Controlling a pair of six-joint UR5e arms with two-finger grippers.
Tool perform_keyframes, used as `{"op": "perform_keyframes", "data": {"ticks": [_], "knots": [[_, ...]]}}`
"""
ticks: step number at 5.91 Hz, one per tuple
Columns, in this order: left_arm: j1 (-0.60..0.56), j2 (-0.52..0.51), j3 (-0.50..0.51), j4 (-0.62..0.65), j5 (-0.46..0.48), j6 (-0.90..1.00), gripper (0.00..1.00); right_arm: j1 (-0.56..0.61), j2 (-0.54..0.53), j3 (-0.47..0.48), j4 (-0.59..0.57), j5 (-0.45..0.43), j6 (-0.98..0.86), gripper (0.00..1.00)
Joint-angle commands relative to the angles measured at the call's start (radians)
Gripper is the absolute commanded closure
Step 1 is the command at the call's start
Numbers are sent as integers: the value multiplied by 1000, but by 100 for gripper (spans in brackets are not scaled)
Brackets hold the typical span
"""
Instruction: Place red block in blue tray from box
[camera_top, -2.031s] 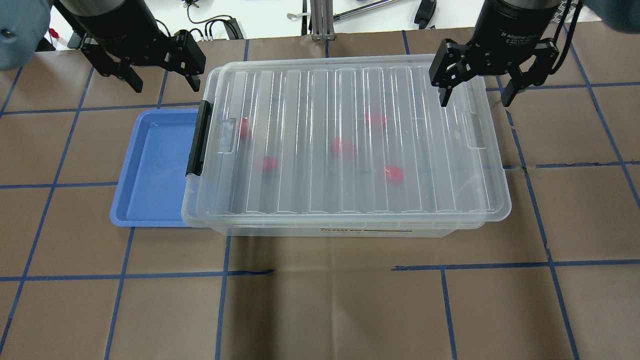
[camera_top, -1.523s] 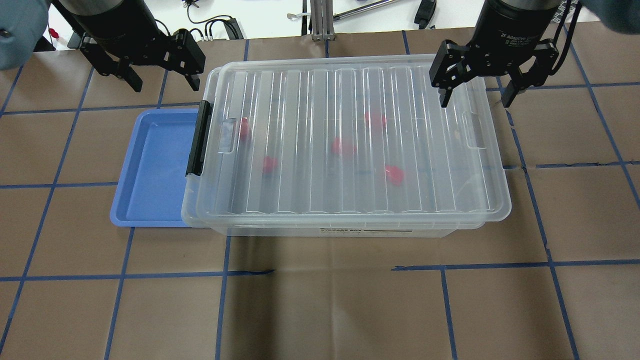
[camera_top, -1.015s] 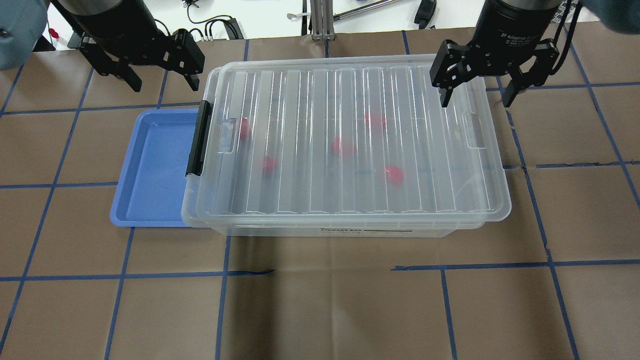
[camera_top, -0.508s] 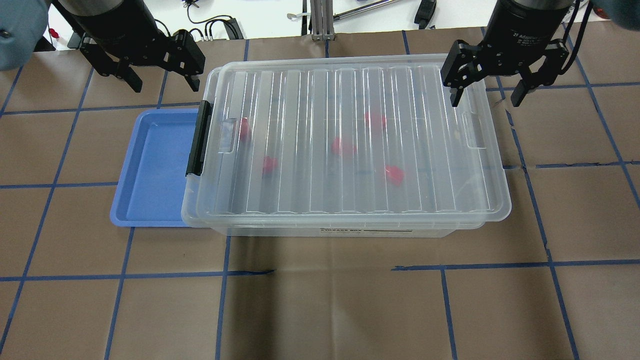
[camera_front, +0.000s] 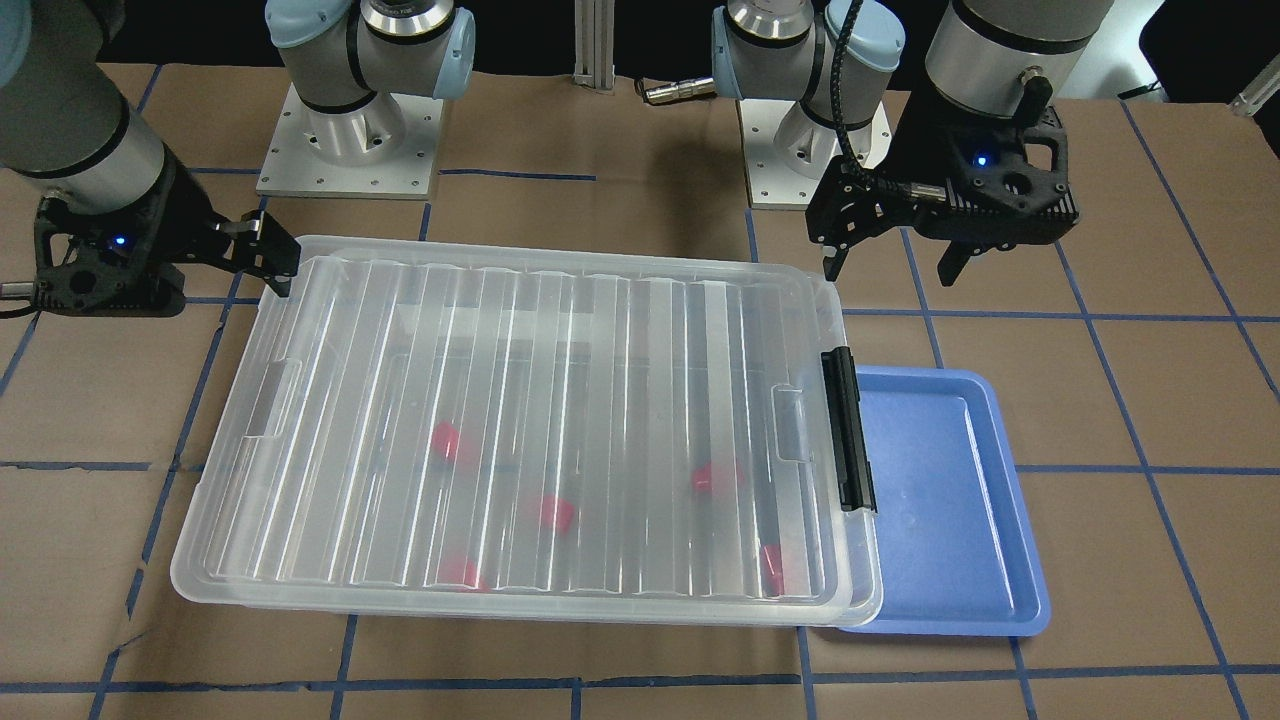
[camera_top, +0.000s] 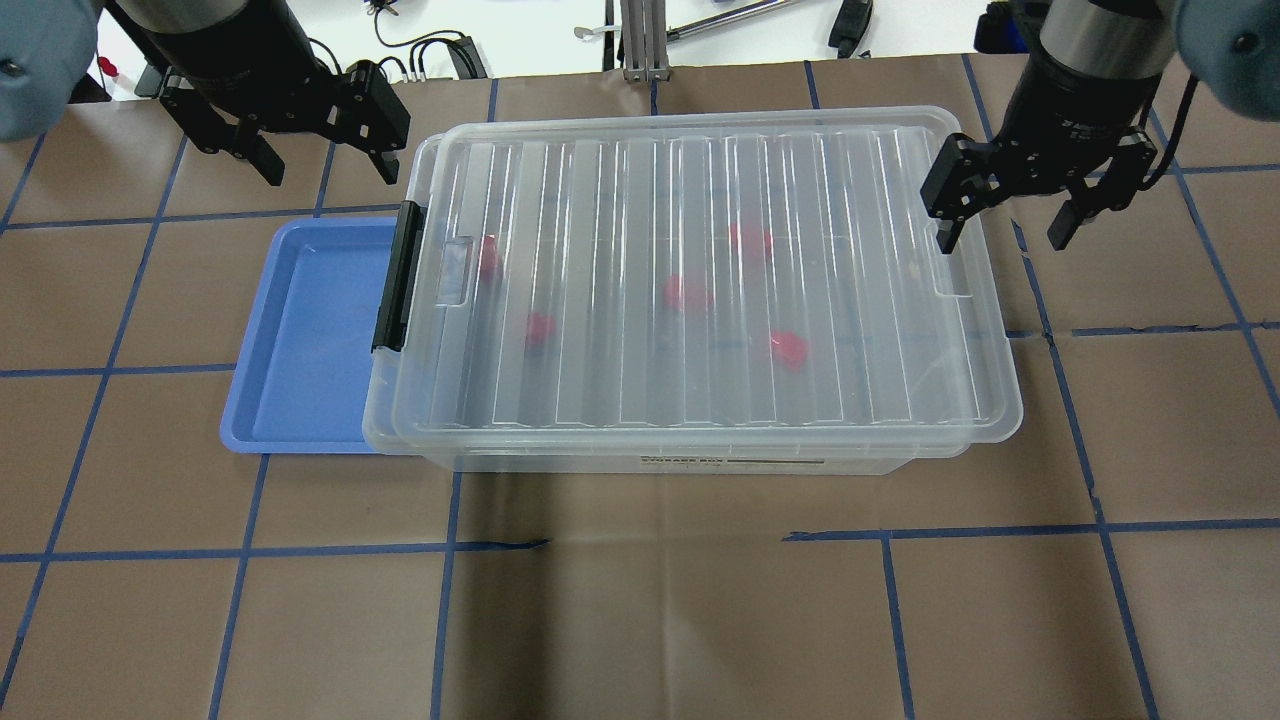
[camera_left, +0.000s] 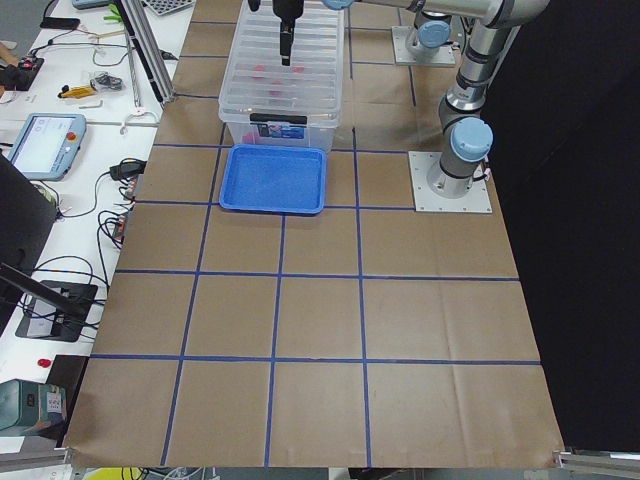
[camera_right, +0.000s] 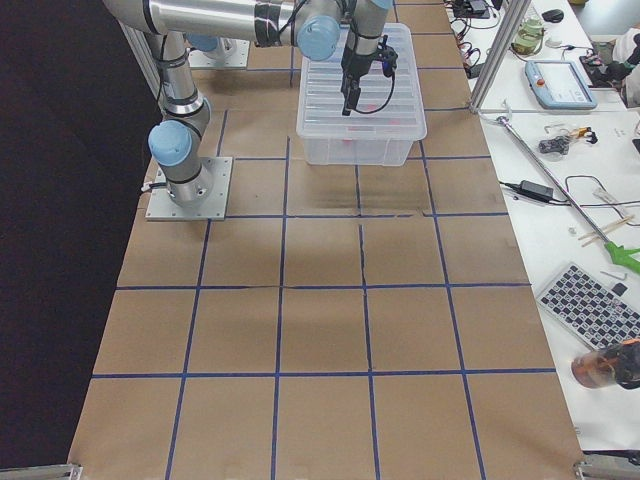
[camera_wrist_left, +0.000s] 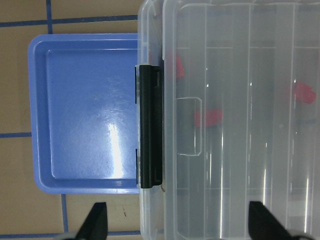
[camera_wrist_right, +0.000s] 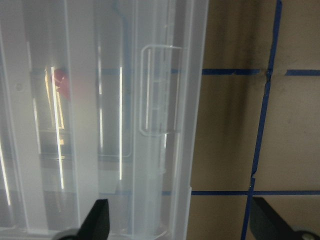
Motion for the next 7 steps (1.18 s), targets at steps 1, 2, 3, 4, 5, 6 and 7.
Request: {"op": "perform_keyframes", "data": {"ticks": [1,2,3,4,5,6,7], "knots": [[-1,0,0,0,-1,0,2,-38,2,120,-205,-31,-45,0],[-1,0,0,0,0,0,2,-40,3,172,-282,-34,-61,0],[-1,-2,3,0,-1,2,2,-41,5,202,-320,-31,-59,0],[-1,-2,1,0,0,2,2,-43,13,211,-332,-31,-60,0],[-1,-2,3,0,0,2,2,-44,29,213,-335,-32,-62,0],[-1,0,3,0,-1,0,2,-49,40,211,-345,-31,-65,0],[1,-2,3,0,0,2,2,-60,58,210,-387,-34,-121,0]]}}
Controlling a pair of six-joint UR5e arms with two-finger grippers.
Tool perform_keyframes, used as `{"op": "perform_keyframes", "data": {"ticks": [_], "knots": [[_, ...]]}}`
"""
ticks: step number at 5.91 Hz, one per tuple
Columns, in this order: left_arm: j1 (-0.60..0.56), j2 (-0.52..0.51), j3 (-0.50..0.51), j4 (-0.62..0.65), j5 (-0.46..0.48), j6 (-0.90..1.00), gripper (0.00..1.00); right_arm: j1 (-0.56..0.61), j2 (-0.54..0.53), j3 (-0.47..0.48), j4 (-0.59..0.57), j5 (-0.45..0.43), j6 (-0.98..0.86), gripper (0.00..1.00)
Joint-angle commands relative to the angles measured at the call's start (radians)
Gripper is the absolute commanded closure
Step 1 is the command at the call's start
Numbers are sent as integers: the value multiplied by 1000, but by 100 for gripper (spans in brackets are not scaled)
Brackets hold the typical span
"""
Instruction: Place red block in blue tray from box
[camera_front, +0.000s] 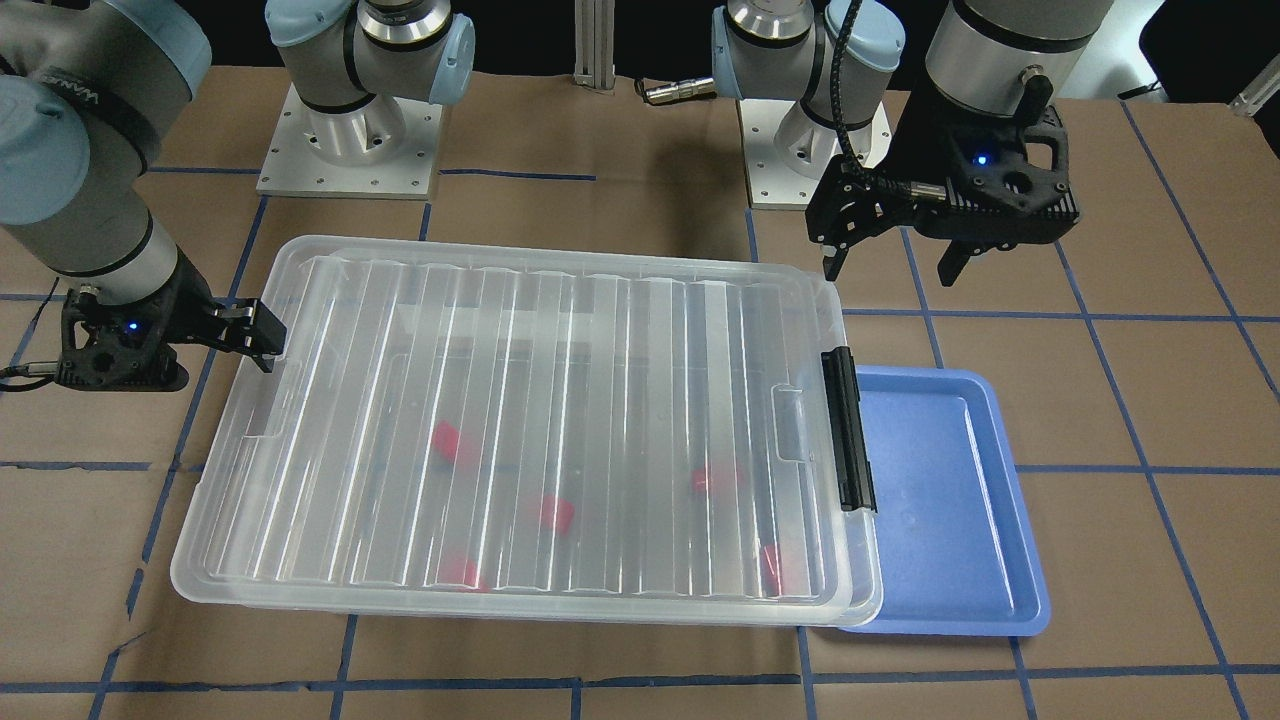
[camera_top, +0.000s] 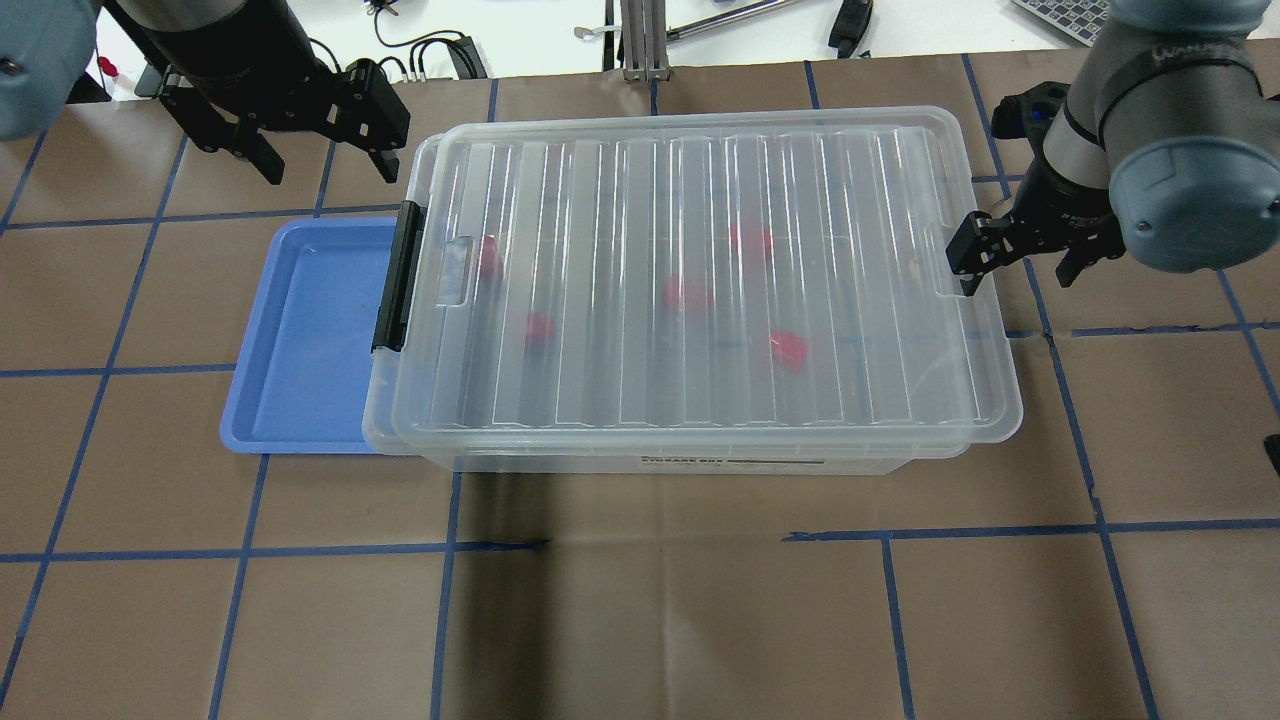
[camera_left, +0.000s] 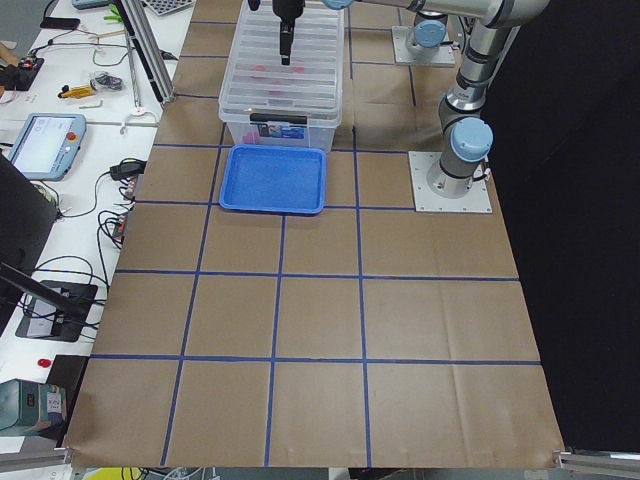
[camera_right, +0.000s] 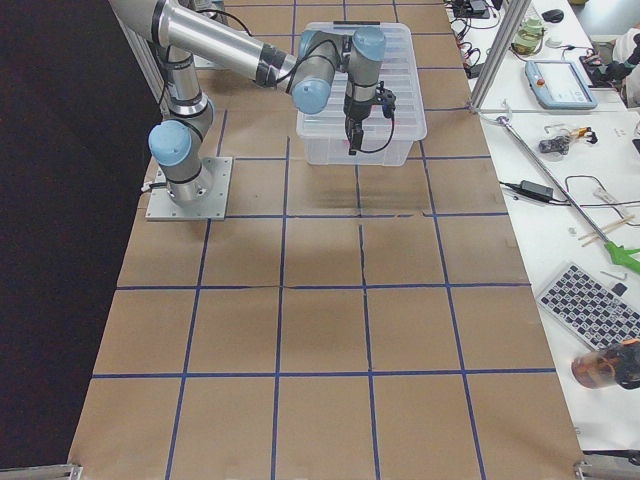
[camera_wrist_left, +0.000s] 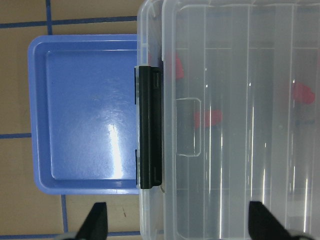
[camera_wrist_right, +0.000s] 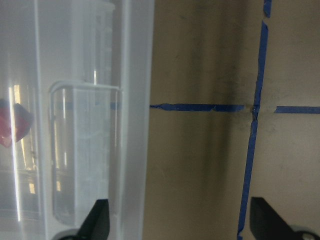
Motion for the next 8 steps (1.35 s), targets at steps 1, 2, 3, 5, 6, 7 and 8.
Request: {"op": "perform_keyframes", "data": {"ticks": [1,2,3,5,6,7,8], "knots": [[0,1,0,0,-1,1,2,-44,21,-1,-52,1,-70,0],[0,1,0,0,-1,1,2,-67,23,-1,-52,1,-105,0],[0,1,0,0,-1,1,2,-78,23,-2,-54,1,-112,0],[0,1,0,0,1,1,2,-128,23,-2,-54,1,-157,0],[0,1,-1,0,1,1,2,-136,23,-2,-54,1,-164,0],[0,1,0,0,1,1,2,-145,23,-2,-54,0,-178,0],[-2,-2,2,0,1,1,2,-171,23,-1,-54,0,-197,0]]}}
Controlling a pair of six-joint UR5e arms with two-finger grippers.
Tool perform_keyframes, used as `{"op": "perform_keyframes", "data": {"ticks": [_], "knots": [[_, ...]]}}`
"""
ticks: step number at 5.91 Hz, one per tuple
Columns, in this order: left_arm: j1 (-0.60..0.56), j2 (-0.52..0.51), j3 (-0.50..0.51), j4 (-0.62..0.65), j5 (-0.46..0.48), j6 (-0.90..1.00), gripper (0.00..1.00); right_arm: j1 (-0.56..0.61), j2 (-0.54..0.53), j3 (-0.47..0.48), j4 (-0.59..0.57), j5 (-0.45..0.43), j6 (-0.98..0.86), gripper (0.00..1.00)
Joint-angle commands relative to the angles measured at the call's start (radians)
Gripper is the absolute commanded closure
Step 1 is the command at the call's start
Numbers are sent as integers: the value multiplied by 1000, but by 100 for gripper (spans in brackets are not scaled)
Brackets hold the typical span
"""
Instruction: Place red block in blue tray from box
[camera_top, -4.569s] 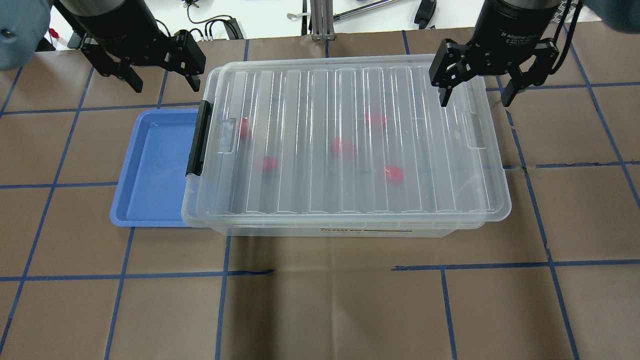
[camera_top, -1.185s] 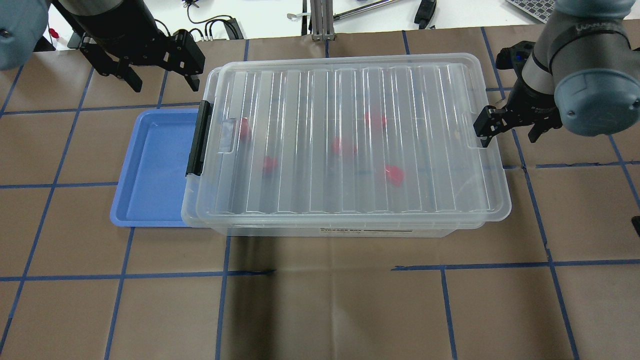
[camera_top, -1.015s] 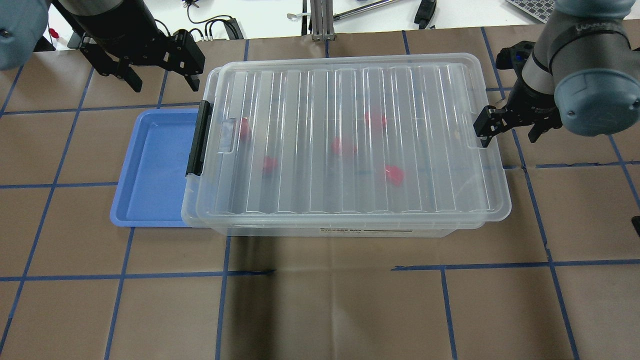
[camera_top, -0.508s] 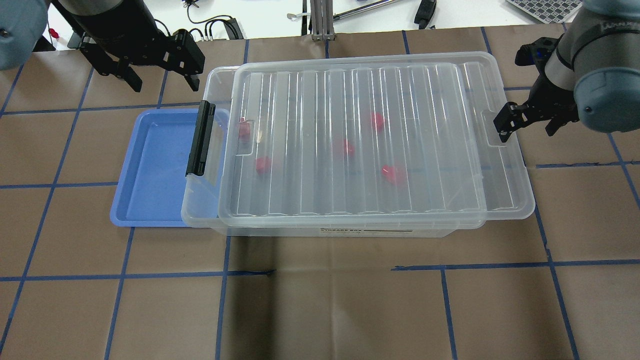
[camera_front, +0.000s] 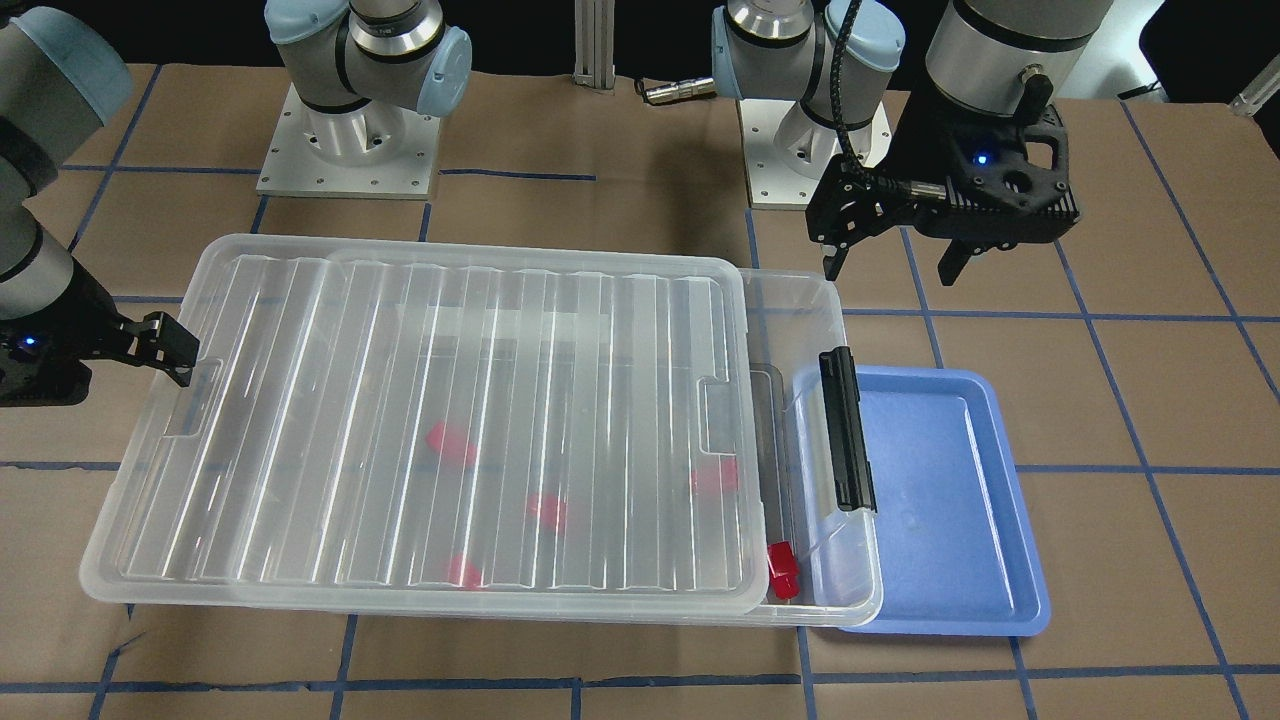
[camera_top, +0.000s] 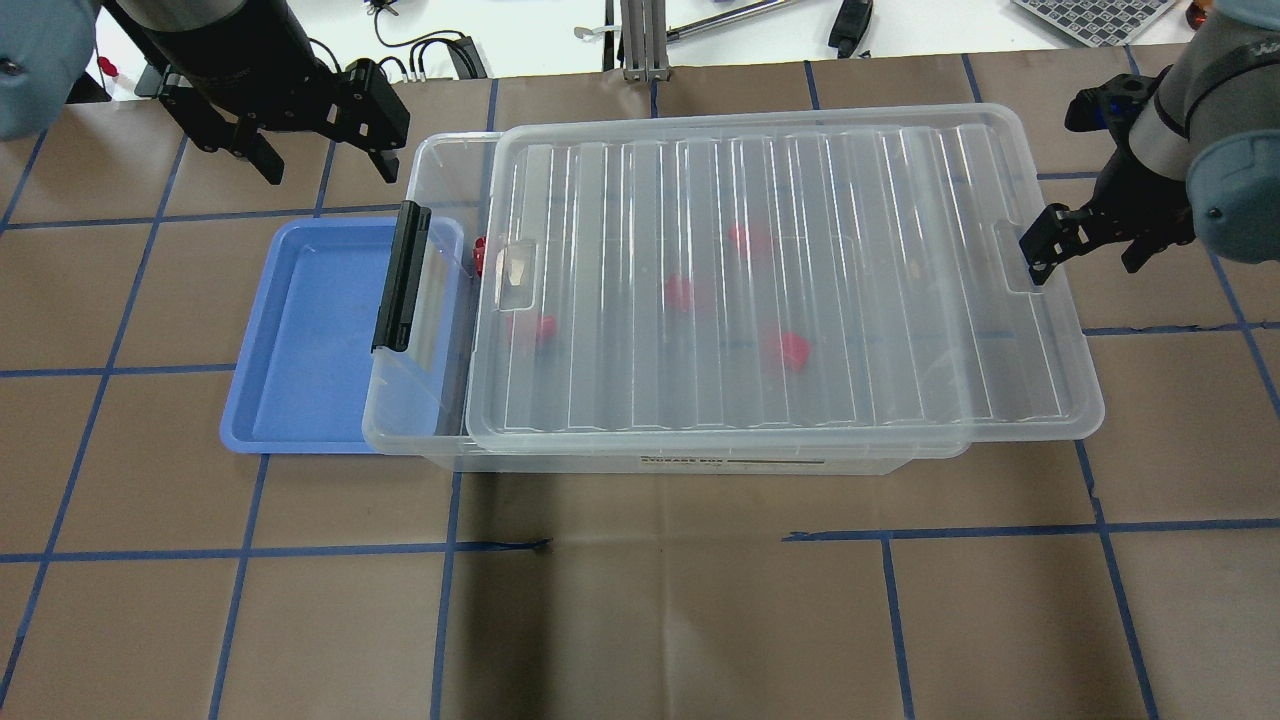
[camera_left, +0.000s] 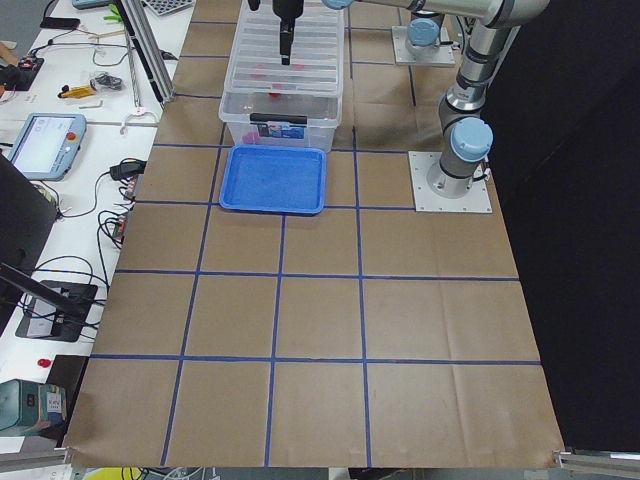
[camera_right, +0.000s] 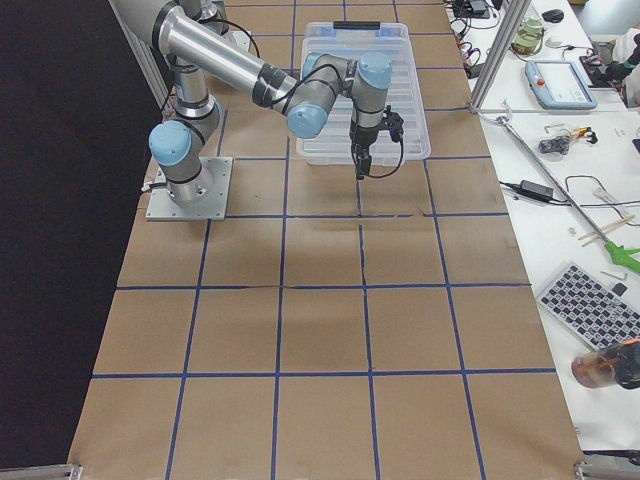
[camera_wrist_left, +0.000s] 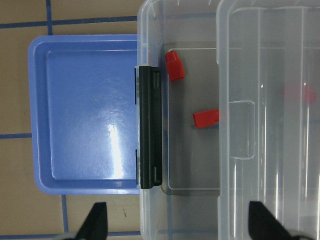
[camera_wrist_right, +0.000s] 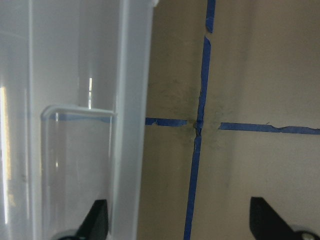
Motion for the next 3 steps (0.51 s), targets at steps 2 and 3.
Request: {"op": "perform_keyframes", "data": {"ticks": [2,3], "knots": [[-1,-1,-5,0,0,2,2,-71,0,1,0,0,-74,0],[-2,-1,1,0,0,0,2,-88,0,0,0,0,-84,0]]}}
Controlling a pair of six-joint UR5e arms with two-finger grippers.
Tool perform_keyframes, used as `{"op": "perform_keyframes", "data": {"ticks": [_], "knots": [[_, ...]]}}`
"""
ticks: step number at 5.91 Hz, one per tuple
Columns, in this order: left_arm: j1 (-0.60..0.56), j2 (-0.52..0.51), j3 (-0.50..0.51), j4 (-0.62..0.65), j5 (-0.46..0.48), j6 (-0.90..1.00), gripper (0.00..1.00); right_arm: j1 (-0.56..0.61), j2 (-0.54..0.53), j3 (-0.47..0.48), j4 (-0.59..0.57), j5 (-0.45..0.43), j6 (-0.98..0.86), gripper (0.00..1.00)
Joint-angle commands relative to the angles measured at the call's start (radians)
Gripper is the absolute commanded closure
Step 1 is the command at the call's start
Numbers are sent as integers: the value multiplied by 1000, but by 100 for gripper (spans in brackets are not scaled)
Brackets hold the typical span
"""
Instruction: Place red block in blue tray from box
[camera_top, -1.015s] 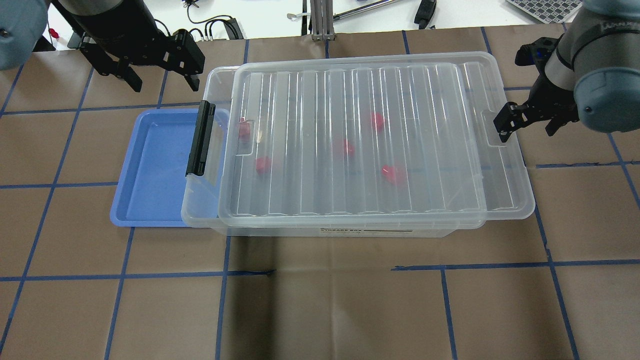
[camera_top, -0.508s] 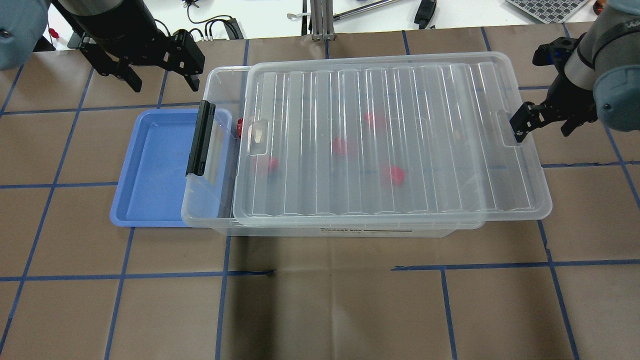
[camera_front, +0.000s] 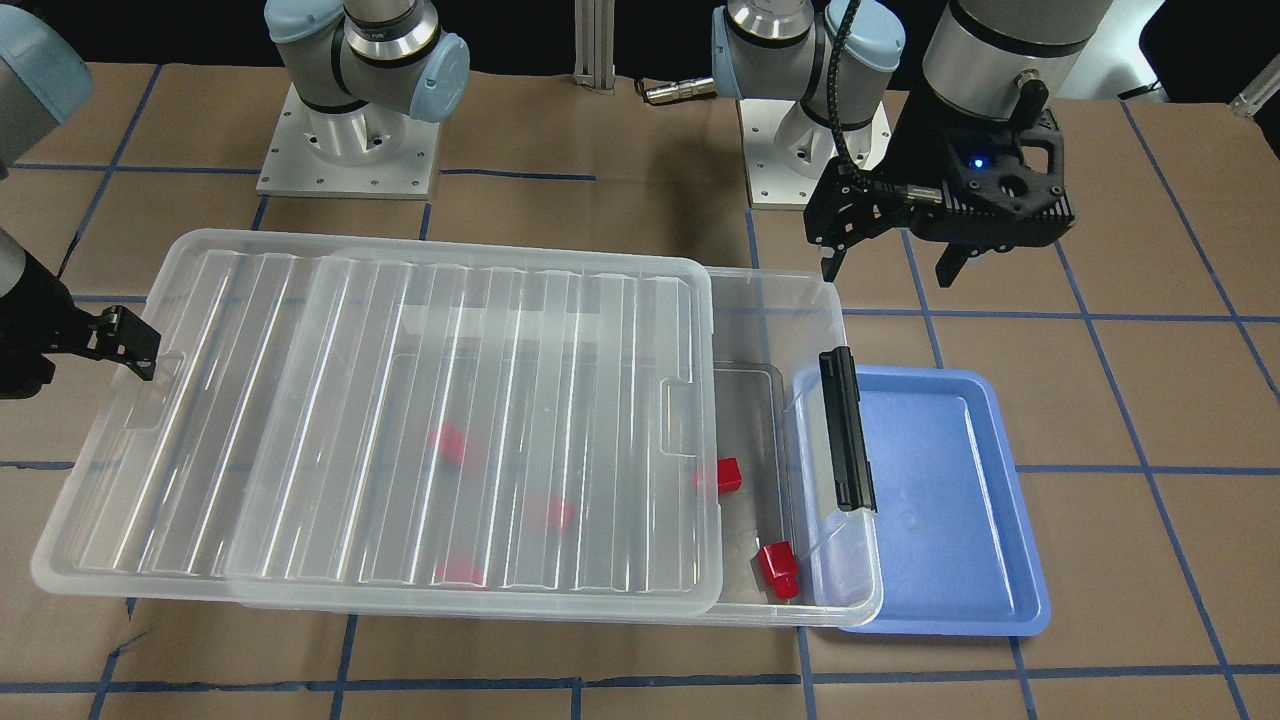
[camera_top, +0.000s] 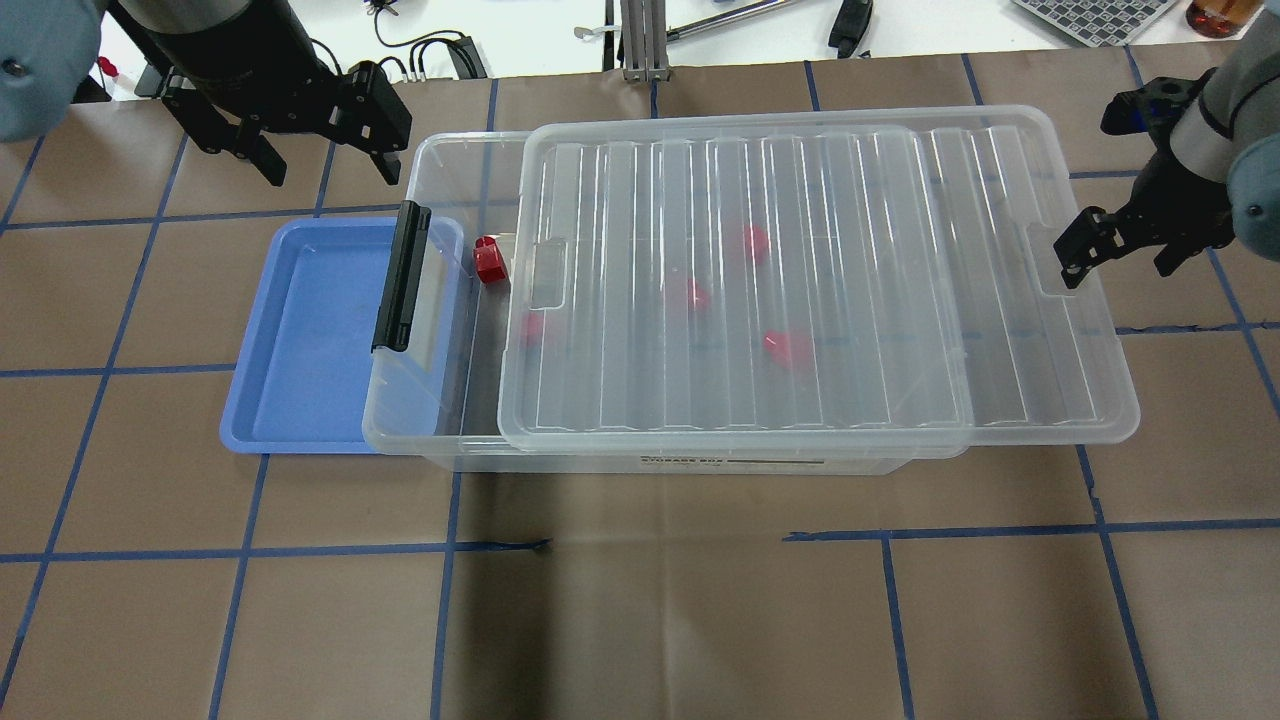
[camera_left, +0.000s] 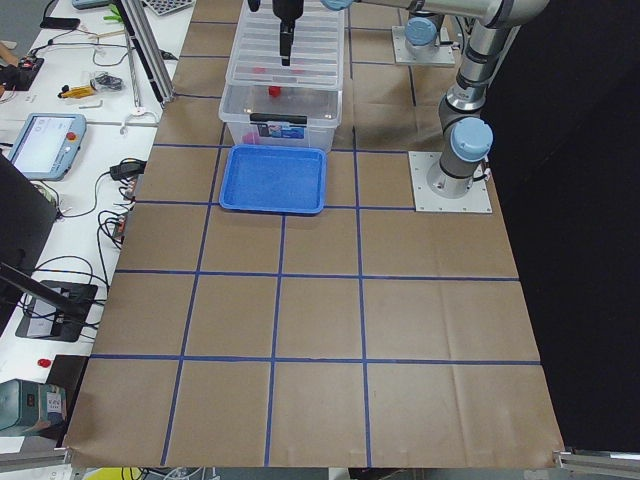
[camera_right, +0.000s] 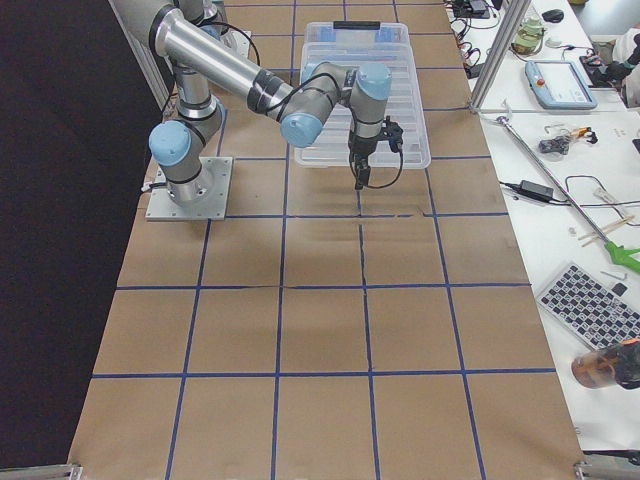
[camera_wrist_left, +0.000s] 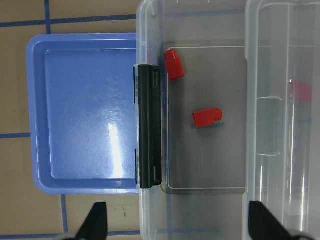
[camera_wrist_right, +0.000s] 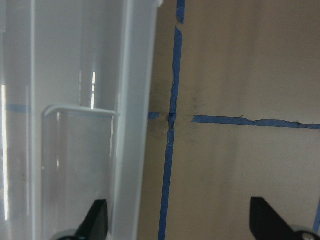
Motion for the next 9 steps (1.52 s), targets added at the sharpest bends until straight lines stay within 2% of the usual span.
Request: {"op": "perform_keyframes", "data": {"ticks": [1,4,6,7,9], "knots": [[1,0,2,0,-2,-1,2,-35,0,-1,0,0,-35,0],[-2,2,2,-3,1,14,2,-83,0,-4,0,0,-89,0],[-10,5,-10,-15,-6,138,2,-83,-9,-9,2,-3,-74,0],[-15,2,-19,-23,-6,256,2,-80,-20,-9,9,-3,-54,0],[-19,-30,-17,-29,-35,621,2,-54,-73,-33,58,5,35,0]]}}
